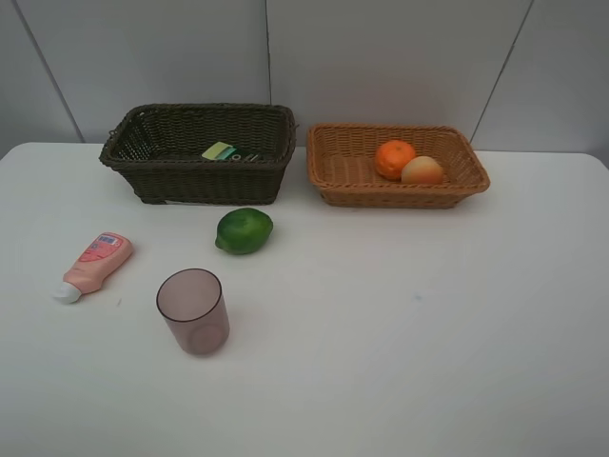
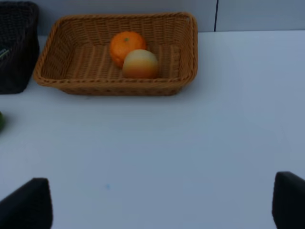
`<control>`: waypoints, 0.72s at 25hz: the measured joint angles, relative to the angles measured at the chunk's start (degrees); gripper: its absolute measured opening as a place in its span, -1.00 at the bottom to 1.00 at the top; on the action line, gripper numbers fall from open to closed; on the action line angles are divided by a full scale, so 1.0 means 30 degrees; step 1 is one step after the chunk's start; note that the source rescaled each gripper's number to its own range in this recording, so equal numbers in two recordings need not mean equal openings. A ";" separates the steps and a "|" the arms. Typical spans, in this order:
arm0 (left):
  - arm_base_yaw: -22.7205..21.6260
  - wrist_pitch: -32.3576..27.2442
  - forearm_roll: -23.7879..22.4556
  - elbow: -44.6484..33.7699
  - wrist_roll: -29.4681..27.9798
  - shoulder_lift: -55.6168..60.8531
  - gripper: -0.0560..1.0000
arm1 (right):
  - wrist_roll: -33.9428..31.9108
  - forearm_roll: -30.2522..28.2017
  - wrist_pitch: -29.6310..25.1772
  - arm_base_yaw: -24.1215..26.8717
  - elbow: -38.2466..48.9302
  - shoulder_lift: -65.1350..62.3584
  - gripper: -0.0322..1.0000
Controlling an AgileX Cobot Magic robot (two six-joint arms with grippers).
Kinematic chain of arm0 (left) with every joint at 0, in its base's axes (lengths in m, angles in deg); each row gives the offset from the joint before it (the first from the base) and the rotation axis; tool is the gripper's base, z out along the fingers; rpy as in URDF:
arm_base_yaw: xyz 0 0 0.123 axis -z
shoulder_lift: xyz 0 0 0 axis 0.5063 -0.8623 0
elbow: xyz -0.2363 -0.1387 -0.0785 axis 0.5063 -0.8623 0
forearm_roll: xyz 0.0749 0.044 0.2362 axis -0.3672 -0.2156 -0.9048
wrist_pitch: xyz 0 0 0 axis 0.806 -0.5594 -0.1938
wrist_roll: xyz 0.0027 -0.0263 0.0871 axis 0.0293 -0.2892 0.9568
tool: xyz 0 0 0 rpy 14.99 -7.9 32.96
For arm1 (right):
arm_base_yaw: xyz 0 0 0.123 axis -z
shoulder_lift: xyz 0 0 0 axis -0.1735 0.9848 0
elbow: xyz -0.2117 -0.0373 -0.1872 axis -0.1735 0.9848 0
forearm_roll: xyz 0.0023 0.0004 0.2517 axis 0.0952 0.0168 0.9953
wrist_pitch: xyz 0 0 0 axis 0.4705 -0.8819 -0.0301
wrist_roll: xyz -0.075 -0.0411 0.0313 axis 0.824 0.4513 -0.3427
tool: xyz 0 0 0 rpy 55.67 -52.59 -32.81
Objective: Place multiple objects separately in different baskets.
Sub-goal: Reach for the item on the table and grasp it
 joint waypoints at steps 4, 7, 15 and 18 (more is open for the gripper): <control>0.0000 0.0000 0.0000 0.0000 0.0000 0.0000 1.00 | 0.0000 -0.0107 -0.0064 0.0000 0.0052 -0.1238 1.00; 0.0000 0.0000 0.0000 0.0000 0.0000 0.0000 1.00 | 0.0000 -0.0383 -0.0161 0.0000 0.0052 -0.1661 1.00; 0.0000 0.0000 0.0000 0.0000 0.0000 0.0000 1.00 | 0.0000 -0.0656 0.0436 0.0000 0.2160 -0.2758 1.00; 0.0000 0.0000 0.0000 0.0000 0.0000 0.0000 1.00 | 0.0000 -0.0634 0.0394 0.0000 0.3415 -0.3638 1.00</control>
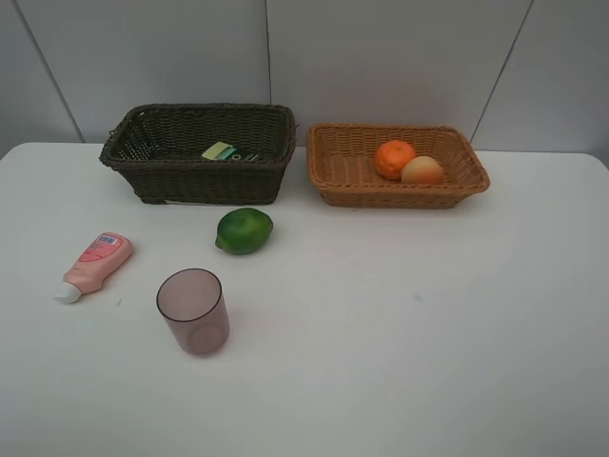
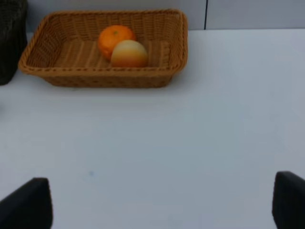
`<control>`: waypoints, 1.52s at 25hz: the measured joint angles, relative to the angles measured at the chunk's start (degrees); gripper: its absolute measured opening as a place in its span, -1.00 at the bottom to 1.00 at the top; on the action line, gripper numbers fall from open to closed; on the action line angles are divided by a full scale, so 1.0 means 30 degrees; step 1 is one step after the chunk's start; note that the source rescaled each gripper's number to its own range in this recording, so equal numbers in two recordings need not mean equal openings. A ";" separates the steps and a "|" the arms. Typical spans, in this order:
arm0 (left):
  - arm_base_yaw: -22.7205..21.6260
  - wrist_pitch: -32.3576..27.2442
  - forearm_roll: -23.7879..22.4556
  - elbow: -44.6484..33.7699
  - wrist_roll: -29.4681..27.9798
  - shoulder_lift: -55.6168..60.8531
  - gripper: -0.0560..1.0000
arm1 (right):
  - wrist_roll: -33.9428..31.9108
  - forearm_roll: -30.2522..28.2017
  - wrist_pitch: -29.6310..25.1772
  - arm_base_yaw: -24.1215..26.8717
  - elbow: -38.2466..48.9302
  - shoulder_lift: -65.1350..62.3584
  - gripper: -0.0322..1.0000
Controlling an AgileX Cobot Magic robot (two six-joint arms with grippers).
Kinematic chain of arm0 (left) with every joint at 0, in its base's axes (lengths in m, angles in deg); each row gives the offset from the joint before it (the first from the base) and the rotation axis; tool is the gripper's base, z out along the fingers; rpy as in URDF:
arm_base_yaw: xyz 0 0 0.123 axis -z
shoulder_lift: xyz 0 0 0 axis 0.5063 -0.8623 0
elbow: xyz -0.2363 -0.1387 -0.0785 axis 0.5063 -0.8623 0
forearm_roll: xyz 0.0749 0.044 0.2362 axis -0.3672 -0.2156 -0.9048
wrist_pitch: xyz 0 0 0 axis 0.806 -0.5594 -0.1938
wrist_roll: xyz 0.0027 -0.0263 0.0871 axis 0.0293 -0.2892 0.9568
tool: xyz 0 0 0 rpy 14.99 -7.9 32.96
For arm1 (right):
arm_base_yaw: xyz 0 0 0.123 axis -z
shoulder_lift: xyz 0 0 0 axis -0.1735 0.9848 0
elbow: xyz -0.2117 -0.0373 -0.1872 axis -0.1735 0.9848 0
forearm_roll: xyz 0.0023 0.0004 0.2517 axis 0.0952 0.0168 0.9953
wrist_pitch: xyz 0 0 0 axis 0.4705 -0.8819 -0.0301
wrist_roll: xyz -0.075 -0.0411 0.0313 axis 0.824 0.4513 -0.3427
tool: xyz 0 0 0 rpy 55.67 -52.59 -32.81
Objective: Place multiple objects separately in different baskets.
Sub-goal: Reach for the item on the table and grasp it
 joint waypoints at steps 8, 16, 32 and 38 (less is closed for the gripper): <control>0.0000 0.0000 0.0000 0.0000 0.0000 0.0000 1.00 | 0.0000 0.0016 -0.0614 0.0000 0.0529 -0.1805 1.00; 0.0000 0.0000 0.0000 0.0000 0.0000 0.0000 1.00 | 0.1683 0.0943 -0.0679 0.0936 0.0571 -0.2575 1.00; 0.0000 0.0000 0.0000 0.0000 0.0000 0.0000 1.00 | 0.2491 0.1445 -0.0679 0.3853 0.0571 -0.2580 1.00; 0.0000 0.0000 0.0000 0.0000 0.0000 0.0000 1.00 | 0.2491 0.1445 -0.0679 0.3853 0.0571 -0.2580 1.00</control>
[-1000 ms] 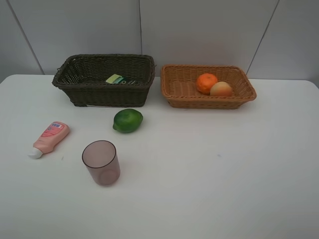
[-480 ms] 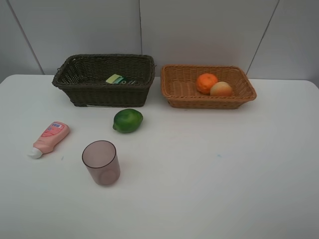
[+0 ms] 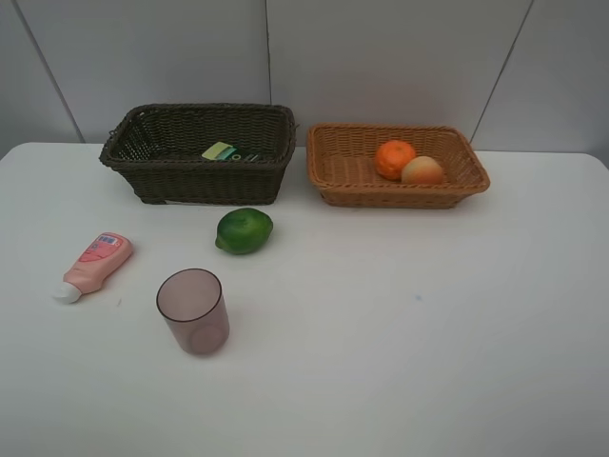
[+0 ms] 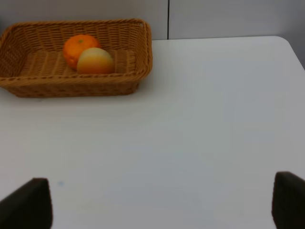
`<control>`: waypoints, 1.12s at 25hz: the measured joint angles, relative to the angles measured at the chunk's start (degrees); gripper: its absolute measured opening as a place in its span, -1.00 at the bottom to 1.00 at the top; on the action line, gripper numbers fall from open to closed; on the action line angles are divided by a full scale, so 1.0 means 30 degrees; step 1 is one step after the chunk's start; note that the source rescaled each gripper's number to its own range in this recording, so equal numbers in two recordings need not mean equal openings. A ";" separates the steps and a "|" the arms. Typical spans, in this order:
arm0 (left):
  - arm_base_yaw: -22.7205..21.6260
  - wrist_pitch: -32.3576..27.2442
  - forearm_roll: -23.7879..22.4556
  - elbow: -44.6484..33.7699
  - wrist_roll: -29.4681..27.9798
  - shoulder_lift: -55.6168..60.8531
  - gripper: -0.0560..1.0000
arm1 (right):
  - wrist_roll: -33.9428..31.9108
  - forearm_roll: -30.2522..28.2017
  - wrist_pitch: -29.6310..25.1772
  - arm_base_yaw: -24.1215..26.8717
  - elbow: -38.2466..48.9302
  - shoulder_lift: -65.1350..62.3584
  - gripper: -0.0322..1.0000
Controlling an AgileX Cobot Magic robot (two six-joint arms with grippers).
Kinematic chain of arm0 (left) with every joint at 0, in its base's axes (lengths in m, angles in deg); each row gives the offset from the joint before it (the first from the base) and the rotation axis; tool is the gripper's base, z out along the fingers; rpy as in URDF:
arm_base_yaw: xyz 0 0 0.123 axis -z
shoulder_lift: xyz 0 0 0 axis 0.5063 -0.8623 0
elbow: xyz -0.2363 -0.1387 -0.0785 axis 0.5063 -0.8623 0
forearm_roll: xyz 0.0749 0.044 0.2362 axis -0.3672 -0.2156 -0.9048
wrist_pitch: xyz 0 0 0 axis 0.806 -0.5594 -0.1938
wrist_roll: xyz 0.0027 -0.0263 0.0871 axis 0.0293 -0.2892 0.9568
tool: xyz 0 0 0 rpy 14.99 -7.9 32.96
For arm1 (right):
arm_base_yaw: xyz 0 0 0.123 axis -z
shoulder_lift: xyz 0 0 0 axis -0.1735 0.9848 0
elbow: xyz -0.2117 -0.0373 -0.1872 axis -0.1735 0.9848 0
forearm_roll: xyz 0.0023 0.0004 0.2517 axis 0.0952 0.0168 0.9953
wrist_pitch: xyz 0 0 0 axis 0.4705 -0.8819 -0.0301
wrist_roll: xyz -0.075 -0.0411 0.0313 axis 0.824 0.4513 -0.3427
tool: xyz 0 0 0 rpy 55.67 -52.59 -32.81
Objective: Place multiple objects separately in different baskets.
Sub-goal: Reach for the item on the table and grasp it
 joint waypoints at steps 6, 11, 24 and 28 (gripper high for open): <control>0.0000 0.0000 0.0000 0.0000 0.0000 0.0000 1.00 | 0.0000 0.0000 0.0000 0.0000 0.0000 0.0000 1.00; 0.0000 0.0000 0.0000 0.0000 0.0000 0.0000 1.00 | 0.0000 0.0000 0.0000 0.0000 0.0000 0.0000 1.00; 0.0000 0.0000 -0.1106 0.0000 0.0855 0.0000 1.00 | 0.0000 0.0000 0.0000 0.0000 0.0000 0.0000 1.00; 0.0000 0.0171 -0.1555 0.0000 0.0649 -0.0040 1.00 | 0.0000 0.0000 0.0000 0.0000 0.0000 0.0000 1.00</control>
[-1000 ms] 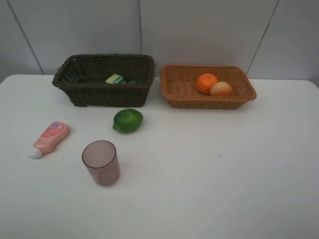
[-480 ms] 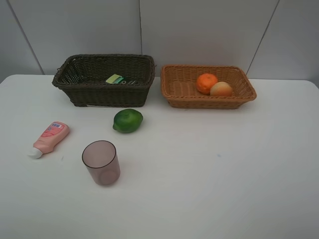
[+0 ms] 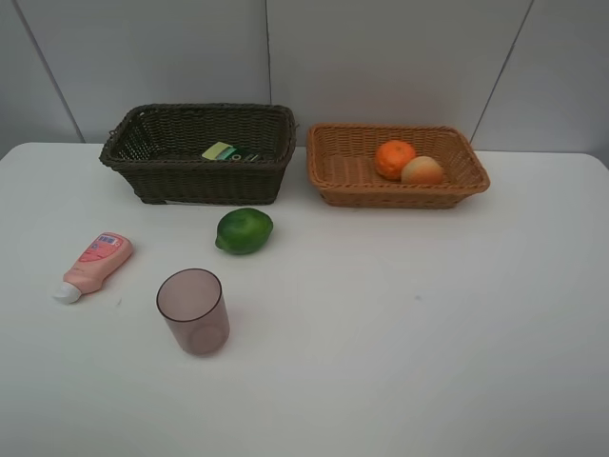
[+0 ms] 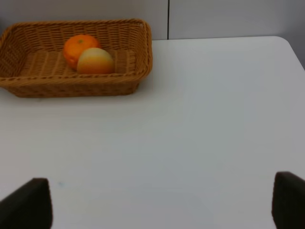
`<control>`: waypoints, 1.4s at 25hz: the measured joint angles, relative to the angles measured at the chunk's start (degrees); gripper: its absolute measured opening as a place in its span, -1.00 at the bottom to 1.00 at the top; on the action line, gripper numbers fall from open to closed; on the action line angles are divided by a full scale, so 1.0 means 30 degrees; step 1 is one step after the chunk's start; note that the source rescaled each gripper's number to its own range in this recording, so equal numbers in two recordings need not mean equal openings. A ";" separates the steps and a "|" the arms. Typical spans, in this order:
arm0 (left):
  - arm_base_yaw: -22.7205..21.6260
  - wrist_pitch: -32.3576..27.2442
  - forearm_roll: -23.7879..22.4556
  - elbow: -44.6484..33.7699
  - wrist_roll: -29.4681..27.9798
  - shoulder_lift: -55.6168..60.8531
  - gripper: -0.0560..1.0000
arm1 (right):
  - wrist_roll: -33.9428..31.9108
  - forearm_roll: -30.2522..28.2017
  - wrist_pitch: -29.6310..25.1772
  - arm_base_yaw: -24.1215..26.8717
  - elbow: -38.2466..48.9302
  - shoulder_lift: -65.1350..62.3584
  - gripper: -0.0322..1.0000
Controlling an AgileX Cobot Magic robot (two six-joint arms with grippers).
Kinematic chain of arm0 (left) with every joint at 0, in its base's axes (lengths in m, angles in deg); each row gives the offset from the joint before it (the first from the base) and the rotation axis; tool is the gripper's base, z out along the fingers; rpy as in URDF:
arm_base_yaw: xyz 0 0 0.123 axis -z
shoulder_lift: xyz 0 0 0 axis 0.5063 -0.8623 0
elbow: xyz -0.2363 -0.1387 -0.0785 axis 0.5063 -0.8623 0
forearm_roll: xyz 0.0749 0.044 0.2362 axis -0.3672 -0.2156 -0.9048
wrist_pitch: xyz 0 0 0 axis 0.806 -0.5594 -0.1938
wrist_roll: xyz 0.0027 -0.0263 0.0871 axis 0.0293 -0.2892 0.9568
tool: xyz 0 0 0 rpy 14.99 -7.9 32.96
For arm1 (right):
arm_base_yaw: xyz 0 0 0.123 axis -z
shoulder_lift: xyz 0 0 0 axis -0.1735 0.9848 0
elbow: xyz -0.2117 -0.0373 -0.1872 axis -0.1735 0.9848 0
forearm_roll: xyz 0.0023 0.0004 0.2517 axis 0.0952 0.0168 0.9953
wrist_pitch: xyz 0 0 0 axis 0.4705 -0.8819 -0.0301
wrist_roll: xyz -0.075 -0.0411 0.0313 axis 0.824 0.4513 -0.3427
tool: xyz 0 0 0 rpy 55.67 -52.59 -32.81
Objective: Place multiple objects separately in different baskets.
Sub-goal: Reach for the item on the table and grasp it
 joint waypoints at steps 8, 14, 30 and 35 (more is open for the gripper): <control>0.0000 0.3310 -0.1321 0.0236 -0.2977 -0.4837 1.00 | 0.0000 0.0000 0.0000 0.0000 0.0000 0.0000 1.00; 0.0000 0.6460 -0.1341 0.1427 -0.3150 -1.1574 1.00 | 0.0000 0.0037 0.0000 0.0000 0.0000 0.0000 1.00; -0.0038 0.6888 -0.1834 0.8233 -0.3222 -2.9317 1.00 | 0.0000 0.0037 0.0000 0.0000 0.0000 0.0000 1.00; -0.0088 0.8827 -0.2035 0.8246 -0.3222 -3.2609 1.00 | 0.0000 0.0037 0.0000 0.0000 0.0000 0.0000 1.00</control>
